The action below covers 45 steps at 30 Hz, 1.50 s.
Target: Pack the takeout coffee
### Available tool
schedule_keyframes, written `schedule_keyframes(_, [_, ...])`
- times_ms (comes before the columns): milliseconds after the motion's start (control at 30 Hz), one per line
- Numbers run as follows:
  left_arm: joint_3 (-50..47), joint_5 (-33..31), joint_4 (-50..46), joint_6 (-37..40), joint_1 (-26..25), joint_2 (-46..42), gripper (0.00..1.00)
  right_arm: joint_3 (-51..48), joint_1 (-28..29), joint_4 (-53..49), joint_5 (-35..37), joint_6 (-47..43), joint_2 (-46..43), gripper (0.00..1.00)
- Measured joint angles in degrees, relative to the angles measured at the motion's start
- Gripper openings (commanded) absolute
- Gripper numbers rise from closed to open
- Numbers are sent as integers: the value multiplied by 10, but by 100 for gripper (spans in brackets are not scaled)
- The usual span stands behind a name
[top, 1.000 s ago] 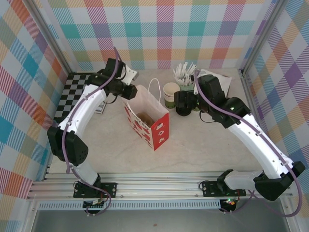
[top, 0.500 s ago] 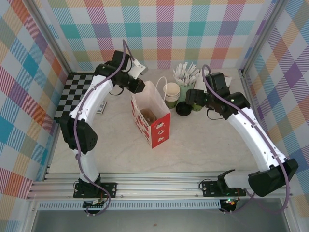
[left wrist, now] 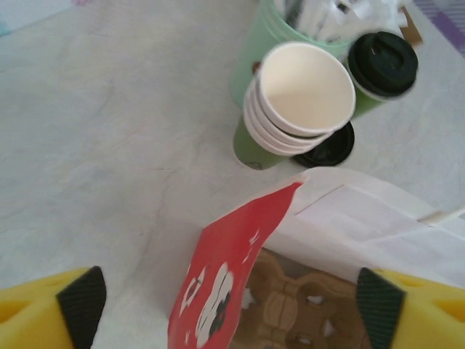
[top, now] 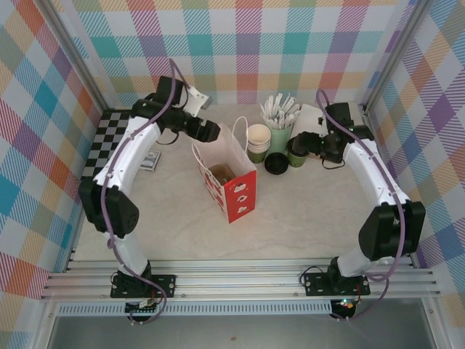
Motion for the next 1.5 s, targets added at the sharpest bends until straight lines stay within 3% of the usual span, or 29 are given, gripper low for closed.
schedule_keyframes(267, [-128,-234,116,-169,2,-142,100,66,-15,9,-31,-58,129,100])
schedule_keyframes(500, [-194,-351,153,-242,2,-178,100,116,-15,7,-45,-94,174,100])
schedule_keyframes(1067, [-194,-413,156,-253,2,-178,100,154,-6,1,-52,-133,234,100])
schedule_keyframes(1500, [-194,-413,156,-253,2,-178,100,142,-6,2,-52,-121,226,83])
